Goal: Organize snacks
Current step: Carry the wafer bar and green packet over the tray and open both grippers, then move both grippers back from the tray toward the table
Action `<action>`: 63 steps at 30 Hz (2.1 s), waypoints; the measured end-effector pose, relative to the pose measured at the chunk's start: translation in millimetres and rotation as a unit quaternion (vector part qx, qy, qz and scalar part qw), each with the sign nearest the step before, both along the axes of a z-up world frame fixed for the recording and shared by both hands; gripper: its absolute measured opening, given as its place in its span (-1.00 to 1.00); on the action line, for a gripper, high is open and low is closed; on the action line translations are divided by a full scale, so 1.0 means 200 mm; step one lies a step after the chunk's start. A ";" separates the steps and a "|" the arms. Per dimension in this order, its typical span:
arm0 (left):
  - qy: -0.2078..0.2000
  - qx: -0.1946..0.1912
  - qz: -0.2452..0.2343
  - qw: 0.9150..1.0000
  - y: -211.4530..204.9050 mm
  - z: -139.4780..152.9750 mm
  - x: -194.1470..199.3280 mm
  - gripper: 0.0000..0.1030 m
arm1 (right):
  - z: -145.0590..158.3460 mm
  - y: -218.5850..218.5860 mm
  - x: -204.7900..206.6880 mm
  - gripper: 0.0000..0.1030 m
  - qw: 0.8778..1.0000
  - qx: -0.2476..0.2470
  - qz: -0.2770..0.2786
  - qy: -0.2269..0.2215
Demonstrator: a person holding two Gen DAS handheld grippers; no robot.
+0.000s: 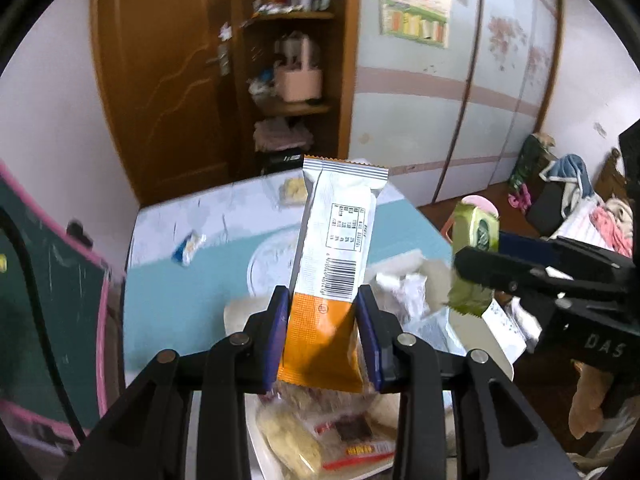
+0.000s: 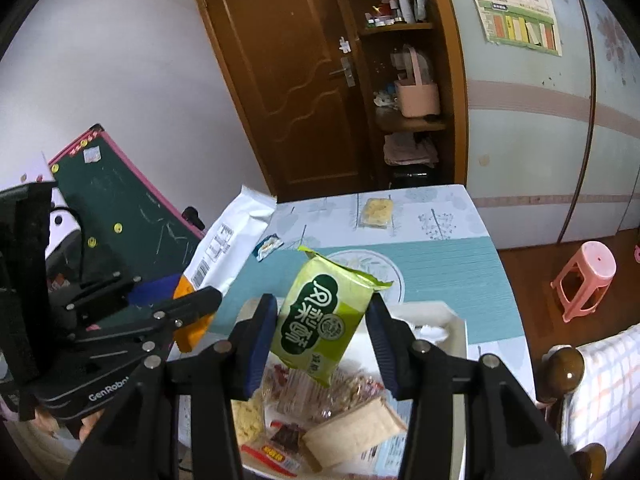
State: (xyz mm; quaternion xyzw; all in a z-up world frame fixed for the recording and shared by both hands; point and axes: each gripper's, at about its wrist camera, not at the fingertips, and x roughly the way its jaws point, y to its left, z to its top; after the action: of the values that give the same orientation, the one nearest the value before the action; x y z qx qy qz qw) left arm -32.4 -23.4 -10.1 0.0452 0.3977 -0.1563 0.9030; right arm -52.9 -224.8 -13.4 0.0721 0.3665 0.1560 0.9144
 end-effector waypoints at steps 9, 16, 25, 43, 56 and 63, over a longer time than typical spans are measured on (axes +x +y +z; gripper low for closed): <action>0.049 0.018 0.013 0.999 0.04 -0.22 -0.08 -0.38 | -0.06 0.05 -0.04 -0.10 1.000 -0.014 0.003 0.017; 0.063 0.026 0.010 0.998 0.00 -0.27 -0.10 -0.34 | -0.12 0.09 -0.03 -0.08 0.999 -0.026 0.003 0.037; 0.053 0.021 0.012 0.998 0.00 -0.27 -0.11 0.56 | -0.14 0.08 -0.03 0.20 0.998 -0.045 -0.023 0.032; 0.059 0.017 0.020 0.998 0.00 -0.27 -0.09 0.56 | -0.33 -0.02 -0.03 0.21 0.993 -0.049 -0.045 0.093; 0.063 0.012 0.026 0.998 0.03 -0.30 -0.09 0.56 | -0.37 -0.01 0.00 0.21 0.992 -0.049 -0.044 0.109; 0.033 0.021 0.055 0.998 0.14 -0.20 0.01 0.56 | -0.38 0.01 0.05 0.21 0.990 -0.071 -0.044 0.111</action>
State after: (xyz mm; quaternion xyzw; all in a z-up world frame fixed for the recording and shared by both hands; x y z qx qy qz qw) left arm -30.6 4.5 -50.4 0.0367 0.4325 -0.0993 0.8954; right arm -43.1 -222.8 -88.8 0.0399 0.4725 0.0805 0.8767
